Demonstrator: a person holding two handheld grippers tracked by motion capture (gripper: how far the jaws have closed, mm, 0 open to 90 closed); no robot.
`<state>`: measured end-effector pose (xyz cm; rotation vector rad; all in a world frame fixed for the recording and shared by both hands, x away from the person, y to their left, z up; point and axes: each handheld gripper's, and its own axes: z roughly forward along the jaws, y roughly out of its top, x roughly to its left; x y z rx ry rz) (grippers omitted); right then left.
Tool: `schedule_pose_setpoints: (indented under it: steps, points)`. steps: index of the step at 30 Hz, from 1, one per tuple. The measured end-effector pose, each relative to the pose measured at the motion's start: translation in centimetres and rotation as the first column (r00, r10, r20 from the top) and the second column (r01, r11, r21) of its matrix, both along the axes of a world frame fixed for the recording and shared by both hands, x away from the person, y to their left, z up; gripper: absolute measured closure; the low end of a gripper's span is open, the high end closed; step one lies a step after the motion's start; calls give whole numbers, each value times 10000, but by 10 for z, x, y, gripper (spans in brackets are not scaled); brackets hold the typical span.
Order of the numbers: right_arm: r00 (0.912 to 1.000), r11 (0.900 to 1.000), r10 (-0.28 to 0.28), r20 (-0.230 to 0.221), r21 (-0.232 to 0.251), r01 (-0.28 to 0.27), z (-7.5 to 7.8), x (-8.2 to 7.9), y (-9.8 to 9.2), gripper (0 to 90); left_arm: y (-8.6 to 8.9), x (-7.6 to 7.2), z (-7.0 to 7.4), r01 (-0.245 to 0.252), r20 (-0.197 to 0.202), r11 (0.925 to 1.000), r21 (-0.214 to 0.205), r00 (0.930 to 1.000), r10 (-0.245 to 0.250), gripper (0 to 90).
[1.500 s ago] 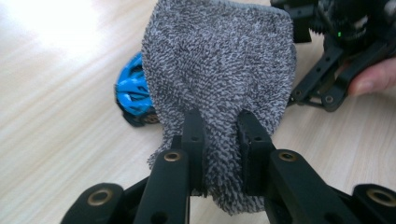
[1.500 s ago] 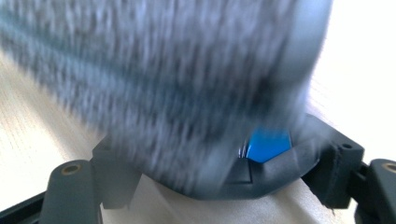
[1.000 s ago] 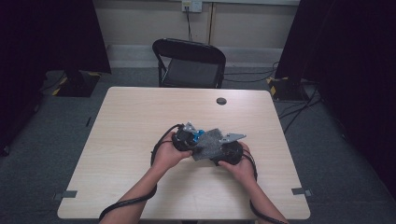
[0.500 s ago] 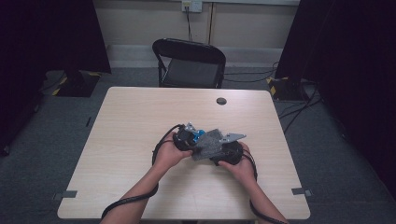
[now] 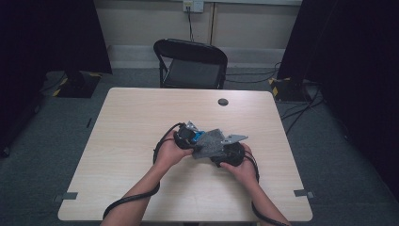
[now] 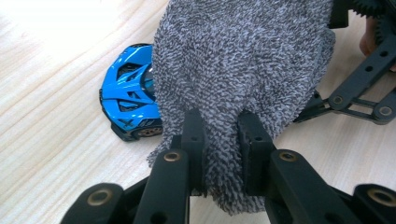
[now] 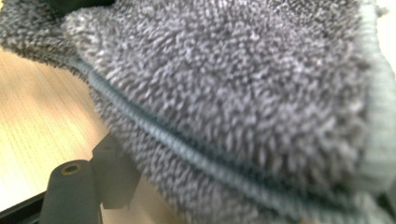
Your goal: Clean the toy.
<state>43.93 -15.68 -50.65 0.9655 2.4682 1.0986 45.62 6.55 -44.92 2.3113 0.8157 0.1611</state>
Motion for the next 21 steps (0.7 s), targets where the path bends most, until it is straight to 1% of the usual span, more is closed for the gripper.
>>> schedule_pose_setpoints:
  steps: [8, 9, 21]
  points:
    - [10000, 10000, -1, 0, 0, 1, 0, 0, 0, 238, 4, 5, -1, -259, -9, 9997, -18, 9997, 259, 758]
    - [10000, 10000, -2, -1, 1, 2, 0, 0, 0, 238, 6, 7, -1, -366, -103, 9993, -74, 9993, 365, 757]
    - [10000, 10000, -2, -1, 2, 2, 0, 0, 0, 238, 12, 16, -2, -755, -125, 9971, -33, 9971, 754, 758]
